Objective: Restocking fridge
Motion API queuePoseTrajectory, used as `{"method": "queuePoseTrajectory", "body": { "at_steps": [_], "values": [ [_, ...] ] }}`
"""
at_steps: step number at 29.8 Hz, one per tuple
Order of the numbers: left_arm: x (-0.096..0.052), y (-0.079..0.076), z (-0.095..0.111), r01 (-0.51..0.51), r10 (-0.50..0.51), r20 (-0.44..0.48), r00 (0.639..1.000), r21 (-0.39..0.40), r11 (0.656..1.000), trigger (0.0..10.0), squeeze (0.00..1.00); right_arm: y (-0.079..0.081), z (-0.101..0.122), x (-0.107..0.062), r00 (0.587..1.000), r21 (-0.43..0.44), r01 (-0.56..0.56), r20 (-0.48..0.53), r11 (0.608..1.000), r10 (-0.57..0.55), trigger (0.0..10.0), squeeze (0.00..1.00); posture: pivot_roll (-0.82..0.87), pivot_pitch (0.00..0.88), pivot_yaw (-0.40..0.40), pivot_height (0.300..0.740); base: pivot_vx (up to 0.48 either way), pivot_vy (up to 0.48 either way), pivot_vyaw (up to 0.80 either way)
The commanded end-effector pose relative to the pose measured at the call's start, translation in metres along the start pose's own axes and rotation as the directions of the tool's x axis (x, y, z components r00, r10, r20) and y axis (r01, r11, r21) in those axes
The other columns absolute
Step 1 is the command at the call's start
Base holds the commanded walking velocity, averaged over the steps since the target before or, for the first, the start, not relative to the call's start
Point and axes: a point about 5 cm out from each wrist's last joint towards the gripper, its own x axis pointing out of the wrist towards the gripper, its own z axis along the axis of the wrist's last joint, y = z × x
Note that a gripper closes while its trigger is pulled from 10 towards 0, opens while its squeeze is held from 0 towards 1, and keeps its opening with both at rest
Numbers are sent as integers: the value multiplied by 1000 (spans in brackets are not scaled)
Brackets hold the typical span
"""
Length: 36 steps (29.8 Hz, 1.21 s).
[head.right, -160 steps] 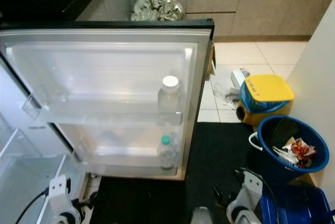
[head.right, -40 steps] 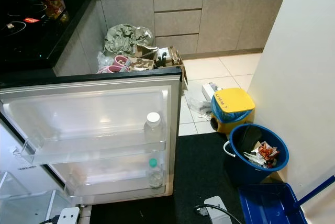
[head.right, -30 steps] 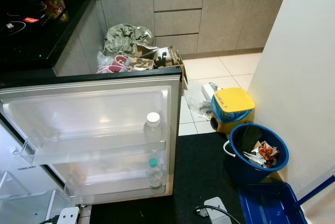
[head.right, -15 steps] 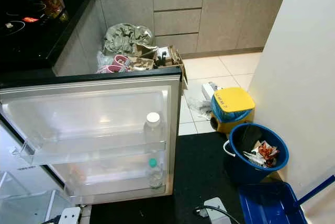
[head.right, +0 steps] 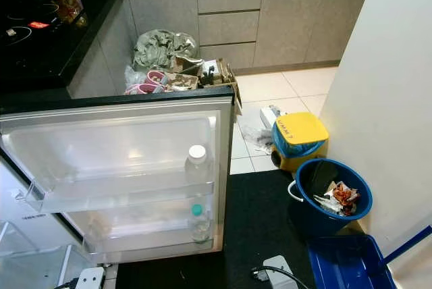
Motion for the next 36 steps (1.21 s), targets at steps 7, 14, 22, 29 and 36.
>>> {"method": "queuePoseTrajectory", "body": {
  "at_steps": [7,14,22,29,36],
  "values": [
    [-1,-1,-5,7,-8,-11,1000,-14,1000,10000,0,3,0,0,1000,5,-9,1,1000,9,10000,0,-28,0,0,740,0,0,0],
    [0,-1,-4,10,-10,-9,1000,-13,1000,10000,0,3,1,1,1000,2,-12,4,1000,12,10000,0,-29,0,-1,740,0,0,0],
    [0,0,-3,14,-14,-7,1000,-12,1000,10000,0,4,1,1,1000,7,-14,4,1000,14,10000,0,-34,0,4,740,0,0,0],
    [0,-1,-4,16,-16,-9,1000,-15,1000,10000,0,5,1,1,1000,12,-17,4,1000,17,10000,0,-34,0,5,740,0,0,0],
    [0,-2,-5,18,-18,-11,1000,-18,1000,10000,0,5,1,1,1000,14,-20,6,1000,20,10000,0,-34,0,5,740,0,0,0]
  ]
}}
